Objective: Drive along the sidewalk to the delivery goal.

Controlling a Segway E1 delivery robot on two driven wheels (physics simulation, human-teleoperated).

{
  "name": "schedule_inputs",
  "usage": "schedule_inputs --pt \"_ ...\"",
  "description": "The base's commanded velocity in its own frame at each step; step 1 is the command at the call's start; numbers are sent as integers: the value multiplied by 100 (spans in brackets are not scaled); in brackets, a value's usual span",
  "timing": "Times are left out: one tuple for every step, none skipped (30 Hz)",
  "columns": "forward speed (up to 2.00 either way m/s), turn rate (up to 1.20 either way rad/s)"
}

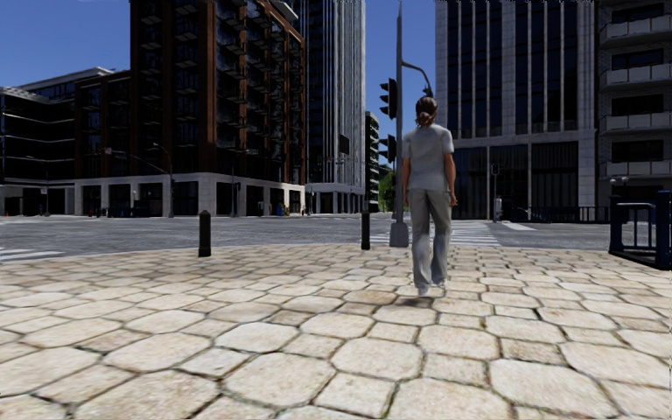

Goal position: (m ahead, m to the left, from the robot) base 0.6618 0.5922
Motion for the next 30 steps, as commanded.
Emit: schedule_inputs --pt "110 30" --pt "110 30" --pt "111 30" --pt "111 30" --pt "111 30" --pt "111 30" --pt "111 30" --pt "111 30" --pt "111 30" --pt "111 30" --pt "111 30" --pt "111 30" --pt "111 30" --pt "108 29" --pt "108 29" --pt "87 18" --pt "48 0" --pt "17 0" --pt "17 0" --pt "10 0" --pt "9 0" --pt "9 0" --pt "8 0" --pt "8 0" --pt "8 0" --pt "8 0" --pt "8 0" --pt "7 0" --pt "7 0" --pt "7 0"
